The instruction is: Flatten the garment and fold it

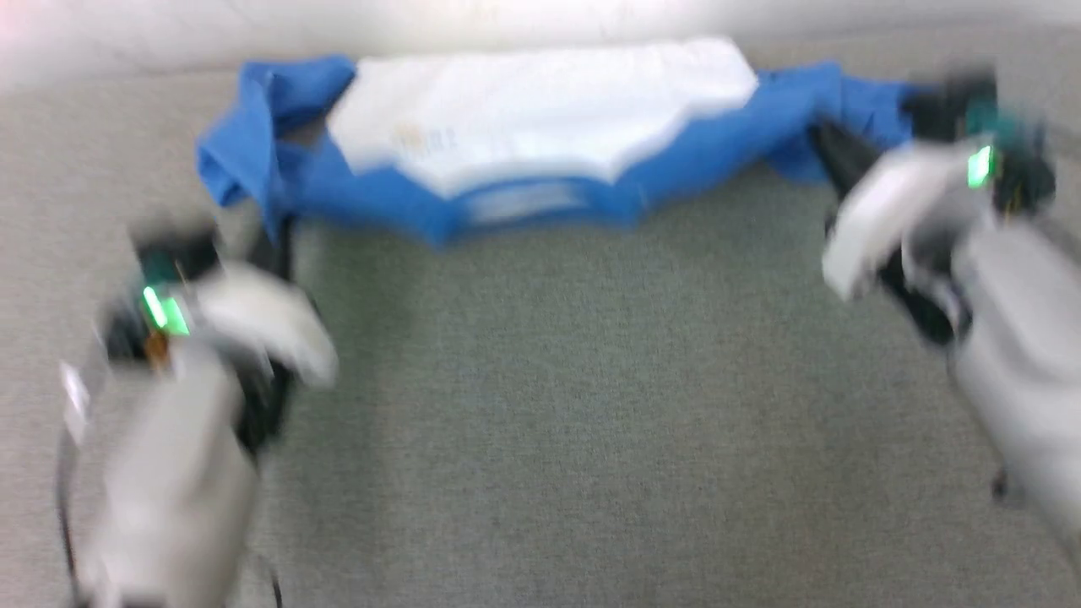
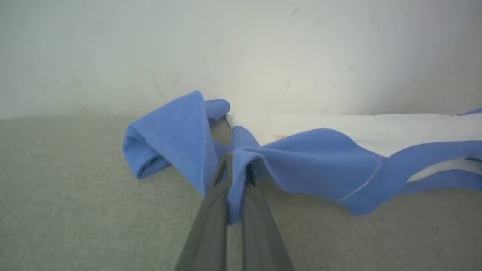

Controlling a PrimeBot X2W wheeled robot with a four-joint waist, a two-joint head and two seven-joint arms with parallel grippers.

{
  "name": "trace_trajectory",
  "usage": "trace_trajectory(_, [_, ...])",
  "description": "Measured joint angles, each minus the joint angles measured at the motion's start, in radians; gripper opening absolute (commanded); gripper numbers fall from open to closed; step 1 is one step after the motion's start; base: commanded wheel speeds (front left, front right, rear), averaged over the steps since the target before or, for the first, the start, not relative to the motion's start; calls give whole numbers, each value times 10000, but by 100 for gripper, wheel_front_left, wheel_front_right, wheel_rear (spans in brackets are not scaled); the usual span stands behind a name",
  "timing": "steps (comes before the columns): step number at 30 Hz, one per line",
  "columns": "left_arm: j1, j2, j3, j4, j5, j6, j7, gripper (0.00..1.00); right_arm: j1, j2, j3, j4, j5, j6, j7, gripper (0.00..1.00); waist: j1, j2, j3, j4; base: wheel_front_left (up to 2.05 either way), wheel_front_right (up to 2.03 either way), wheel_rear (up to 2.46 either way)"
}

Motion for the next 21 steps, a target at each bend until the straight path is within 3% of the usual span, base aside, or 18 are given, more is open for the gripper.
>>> trace_trajectory(6, [2963,-100,-276,-1891,-4,489,376,0,2839,-825,-359,-1659,316,0,92,0,-2,0,-900,151,0,0,0])
trace_trajectory(12, [5587,667,-238,-4637,-171,1559,1661,0,5699,-1166,-1611,-3873,-98,0,805,0,-3,0,-1700,148,0,0,0])
trace_trajectory(21, [9032,1465,-711,-7973,-326,2813,3662,0,9697,-372,-4031,-6464,-1239,0,2502,0,-1,0,-2599,-25,0,0,0])
